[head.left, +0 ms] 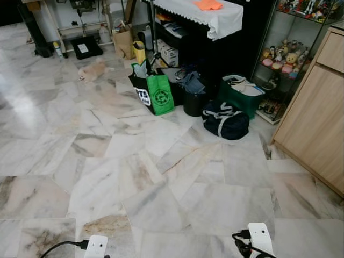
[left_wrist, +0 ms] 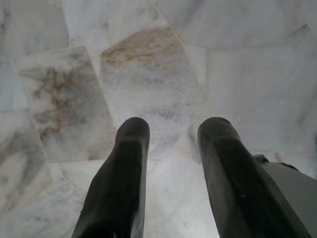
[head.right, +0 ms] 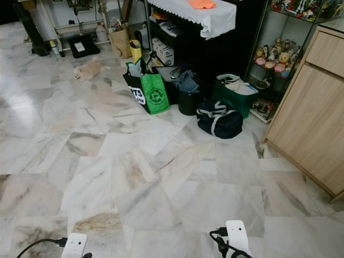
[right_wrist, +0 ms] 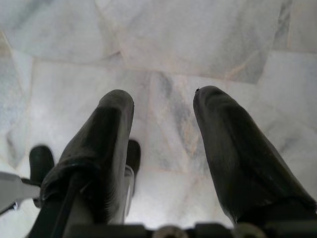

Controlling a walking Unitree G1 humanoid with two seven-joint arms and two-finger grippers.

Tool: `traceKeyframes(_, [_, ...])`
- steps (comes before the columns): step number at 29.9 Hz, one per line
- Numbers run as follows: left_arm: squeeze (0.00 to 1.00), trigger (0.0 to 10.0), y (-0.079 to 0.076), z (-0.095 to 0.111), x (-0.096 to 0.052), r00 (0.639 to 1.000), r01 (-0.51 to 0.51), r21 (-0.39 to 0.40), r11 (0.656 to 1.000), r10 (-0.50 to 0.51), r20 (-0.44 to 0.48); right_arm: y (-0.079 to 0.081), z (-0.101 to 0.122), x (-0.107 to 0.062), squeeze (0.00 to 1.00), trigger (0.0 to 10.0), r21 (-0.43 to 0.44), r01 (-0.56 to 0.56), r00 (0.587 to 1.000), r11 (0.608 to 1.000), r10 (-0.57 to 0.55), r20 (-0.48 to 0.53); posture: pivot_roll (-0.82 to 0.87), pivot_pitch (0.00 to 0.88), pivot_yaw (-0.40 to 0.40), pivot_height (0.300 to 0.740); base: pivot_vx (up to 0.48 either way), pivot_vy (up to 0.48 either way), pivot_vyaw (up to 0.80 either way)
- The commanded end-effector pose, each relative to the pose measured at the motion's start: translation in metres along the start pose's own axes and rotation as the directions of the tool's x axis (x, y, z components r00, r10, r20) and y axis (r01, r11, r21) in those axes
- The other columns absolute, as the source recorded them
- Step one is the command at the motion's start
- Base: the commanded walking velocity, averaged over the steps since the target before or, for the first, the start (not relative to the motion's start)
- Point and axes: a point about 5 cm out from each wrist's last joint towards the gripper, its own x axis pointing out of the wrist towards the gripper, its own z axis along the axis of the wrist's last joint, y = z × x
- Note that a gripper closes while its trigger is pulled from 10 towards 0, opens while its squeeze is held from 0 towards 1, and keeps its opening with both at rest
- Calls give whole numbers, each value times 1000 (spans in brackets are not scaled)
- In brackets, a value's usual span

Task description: Setting the table

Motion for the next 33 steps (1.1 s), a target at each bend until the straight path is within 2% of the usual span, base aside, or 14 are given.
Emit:
traceKeyframes(1, [0,10000,14,-20,-4,993,-63,-379,923,21,-114,-1,16,6,0,10000,285,-8,999,959,18,-34,74,5,-58,740,0,0,-769])
traceKeyframes(7, [0,10000,18,-20,-4,993,-72,-381,922,30,-113,1,11,5,0,10000,332,8,999,943,4,-34,38,5,-31,740,0,0,-760])
traceKeyframes(17, [0,10000,11,6,4,999,-6,-323,946,-6,-38,-1,-4,2,0,10000,347,30,997,937,-4,-76,48,13,-25,740,0,0,-756])
traceKeyframes(26, [0,10000,6,-5,1,997,15,-277,961,-35,-67,-4,-8,0,0,10000,344,43,997,938,-18,-76,56,20,-16,740,0,0,-753])
traceKeyframes(33, [0,10000,8,0,2,998,30,-242,970,-43,-46,-1,-11,-1,0,10000,351,45,997,935,-21,-72,39,41,-5,740,0,0,-750])
